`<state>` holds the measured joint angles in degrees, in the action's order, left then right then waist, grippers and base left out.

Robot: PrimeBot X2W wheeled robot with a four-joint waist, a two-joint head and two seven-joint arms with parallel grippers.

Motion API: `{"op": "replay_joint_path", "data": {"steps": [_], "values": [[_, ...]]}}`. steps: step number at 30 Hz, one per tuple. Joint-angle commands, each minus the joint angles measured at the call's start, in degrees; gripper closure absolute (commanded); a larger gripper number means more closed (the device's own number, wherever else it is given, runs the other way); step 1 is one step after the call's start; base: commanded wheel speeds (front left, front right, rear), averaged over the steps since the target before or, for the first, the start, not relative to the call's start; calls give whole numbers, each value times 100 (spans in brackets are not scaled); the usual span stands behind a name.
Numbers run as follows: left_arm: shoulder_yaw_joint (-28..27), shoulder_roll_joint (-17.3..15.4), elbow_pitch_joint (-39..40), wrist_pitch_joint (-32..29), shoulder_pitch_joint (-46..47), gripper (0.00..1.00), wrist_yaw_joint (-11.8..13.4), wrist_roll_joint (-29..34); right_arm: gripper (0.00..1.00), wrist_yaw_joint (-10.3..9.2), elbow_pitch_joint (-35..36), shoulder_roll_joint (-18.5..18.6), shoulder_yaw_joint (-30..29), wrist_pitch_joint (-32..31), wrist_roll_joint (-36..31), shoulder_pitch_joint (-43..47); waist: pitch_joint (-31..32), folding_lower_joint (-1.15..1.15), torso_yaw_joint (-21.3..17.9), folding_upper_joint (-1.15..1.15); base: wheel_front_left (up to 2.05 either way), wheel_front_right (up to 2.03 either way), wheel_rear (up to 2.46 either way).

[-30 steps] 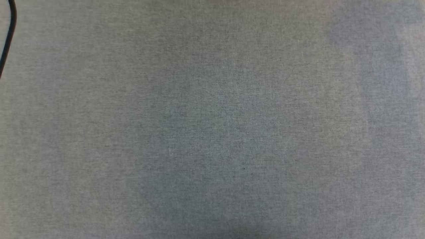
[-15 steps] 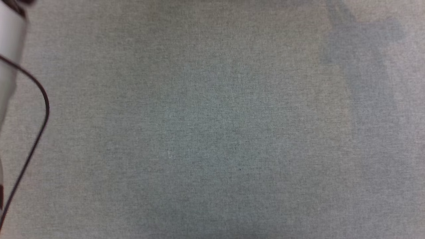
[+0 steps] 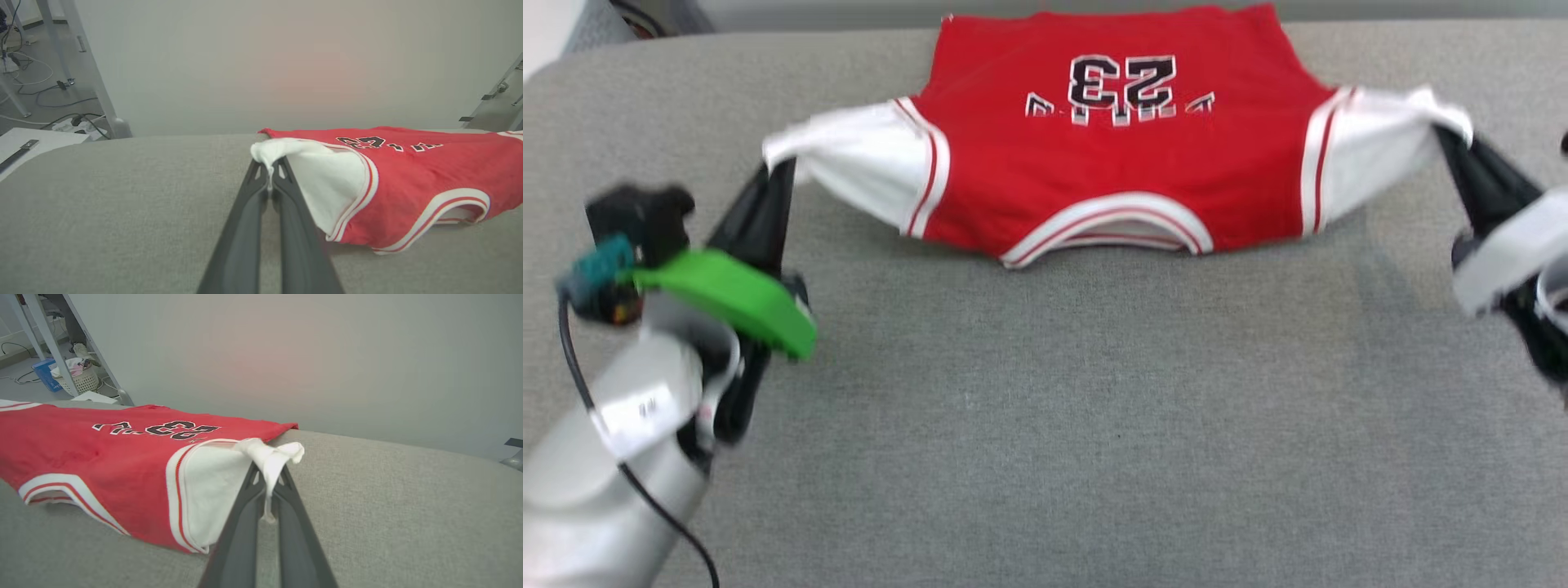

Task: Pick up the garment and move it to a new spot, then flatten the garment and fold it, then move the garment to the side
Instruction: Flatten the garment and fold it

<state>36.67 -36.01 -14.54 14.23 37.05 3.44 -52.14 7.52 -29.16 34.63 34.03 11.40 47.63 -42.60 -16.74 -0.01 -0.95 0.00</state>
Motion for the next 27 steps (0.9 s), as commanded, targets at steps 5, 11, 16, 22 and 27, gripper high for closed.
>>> {"op": "replay_joint_path", "data": {"steps": [5,11,16,22,27], "values": [[66,-312,736,36,-1574,100,502,-269,100,-3,537,211,-563,-249,86,1806,747,1,251,0,0,0,0],[158,-315,900,35,-2376,100,752,-449,100,-3,1031,141,-1282,-553,-25,3219,1019,1,342,0,0,0,0],[100,-210,935,57,-3051,100,905,-612,100,-3,1471,18,-1917,-971,-114,4321,1221,1,375,0,0,0,0],[78,-73,873,69,-3602,100,934,-622,100,-3,2093,-209,-2571,-1688,-151,5431,1347,1,436,0,0,0,0],[69,55,781,73,-3726,100,885,-556,100,-3,2454,-420,-3041,-2203,-348,5950,1362,1,473,0,0,0,0]]}}
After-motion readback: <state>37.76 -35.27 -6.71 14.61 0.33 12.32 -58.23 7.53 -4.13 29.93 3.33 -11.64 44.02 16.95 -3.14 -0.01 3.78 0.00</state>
